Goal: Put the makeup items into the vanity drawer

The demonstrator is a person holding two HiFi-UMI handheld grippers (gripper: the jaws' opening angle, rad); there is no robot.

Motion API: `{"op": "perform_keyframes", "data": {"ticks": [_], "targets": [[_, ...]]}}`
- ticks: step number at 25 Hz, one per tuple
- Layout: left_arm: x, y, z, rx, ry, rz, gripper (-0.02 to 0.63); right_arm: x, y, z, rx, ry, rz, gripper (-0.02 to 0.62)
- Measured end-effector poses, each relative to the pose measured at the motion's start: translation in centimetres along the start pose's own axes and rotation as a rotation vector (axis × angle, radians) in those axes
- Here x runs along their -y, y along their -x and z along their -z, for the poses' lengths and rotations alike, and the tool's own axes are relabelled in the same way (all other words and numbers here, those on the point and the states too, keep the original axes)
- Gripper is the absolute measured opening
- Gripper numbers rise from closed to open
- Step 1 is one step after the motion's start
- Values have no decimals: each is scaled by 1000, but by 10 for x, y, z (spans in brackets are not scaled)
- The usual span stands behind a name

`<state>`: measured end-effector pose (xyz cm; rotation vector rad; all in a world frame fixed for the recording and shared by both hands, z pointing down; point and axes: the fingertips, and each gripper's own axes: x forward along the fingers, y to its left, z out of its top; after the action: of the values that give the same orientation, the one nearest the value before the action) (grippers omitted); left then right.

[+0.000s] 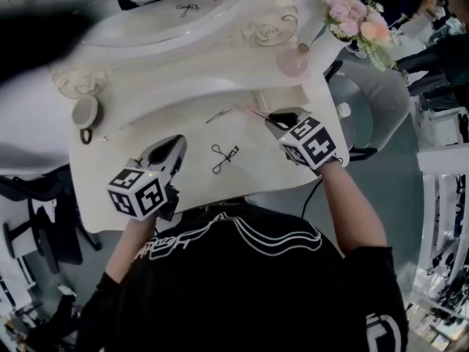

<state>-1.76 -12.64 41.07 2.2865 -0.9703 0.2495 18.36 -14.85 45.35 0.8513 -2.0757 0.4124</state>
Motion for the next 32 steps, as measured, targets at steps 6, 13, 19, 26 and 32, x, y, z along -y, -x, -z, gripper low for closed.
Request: {"op": "perform_keyframes", "data": {"ticks": [6,13,19,26,32], "targets": [[0,-6,1,39,21,-40,23,41,2,9,-29,48,21,63],[2,-13,6,61,53,-93,23,82,-15,26,-116,111,-4,63],[-2,-13,11,73,79,-134,23,96,-31,28,-161,165,-41,63],[-10,-18,13,67,102,-159,23,99,-43,27,-178,174,-103,76],[-18,-17,11,68,108,-165,23,92,-35,19,-132,119,-165,162]]}}
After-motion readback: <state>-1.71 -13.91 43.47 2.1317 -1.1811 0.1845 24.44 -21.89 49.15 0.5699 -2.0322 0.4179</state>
